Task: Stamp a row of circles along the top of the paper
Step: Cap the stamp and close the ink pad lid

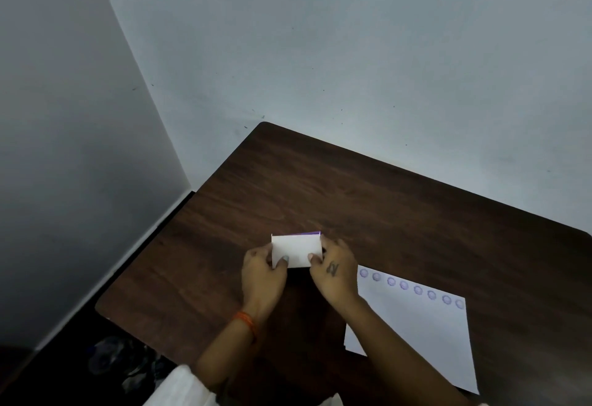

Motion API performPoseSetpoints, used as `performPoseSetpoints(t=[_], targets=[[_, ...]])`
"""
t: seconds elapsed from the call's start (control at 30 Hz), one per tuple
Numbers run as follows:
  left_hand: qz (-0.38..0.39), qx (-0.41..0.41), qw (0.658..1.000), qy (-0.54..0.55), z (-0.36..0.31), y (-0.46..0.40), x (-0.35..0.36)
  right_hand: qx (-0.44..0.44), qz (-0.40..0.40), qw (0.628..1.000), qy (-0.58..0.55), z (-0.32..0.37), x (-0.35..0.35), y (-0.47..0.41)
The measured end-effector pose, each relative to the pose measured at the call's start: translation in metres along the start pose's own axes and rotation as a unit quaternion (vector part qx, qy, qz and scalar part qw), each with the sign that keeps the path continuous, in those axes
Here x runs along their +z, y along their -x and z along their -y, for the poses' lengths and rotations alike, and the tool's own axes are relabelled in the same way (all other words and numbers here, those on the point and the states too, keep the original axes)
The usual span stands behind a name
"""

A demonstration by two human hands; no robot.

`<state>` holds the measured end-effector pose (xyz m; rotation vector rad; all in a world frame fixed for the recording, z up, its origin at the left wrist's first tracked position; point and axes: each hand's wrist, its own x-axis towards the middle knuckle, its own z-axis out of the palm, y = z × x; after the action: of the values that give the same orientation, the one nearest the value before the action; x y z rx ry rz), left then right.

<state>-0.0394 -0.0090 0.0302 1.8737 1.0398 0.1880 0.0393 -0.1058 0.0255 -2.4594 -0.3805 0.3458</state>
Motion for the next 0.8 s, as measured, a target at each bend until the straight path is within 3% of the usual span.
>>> performPoseSetpoints(t=[0.37,0.8], targets=[[0.051,-0.079,0.995,0.008,-0.013,-0.019,0.030,0.058,0.010,0.998,0.002,-0.009,0.005,-0.025],[0.048,-0.094,0.994,0.019,-0.005,-0.023,0.039,0.071,0.026,0.997,0.005,-0.017,0.017,-0.030]])
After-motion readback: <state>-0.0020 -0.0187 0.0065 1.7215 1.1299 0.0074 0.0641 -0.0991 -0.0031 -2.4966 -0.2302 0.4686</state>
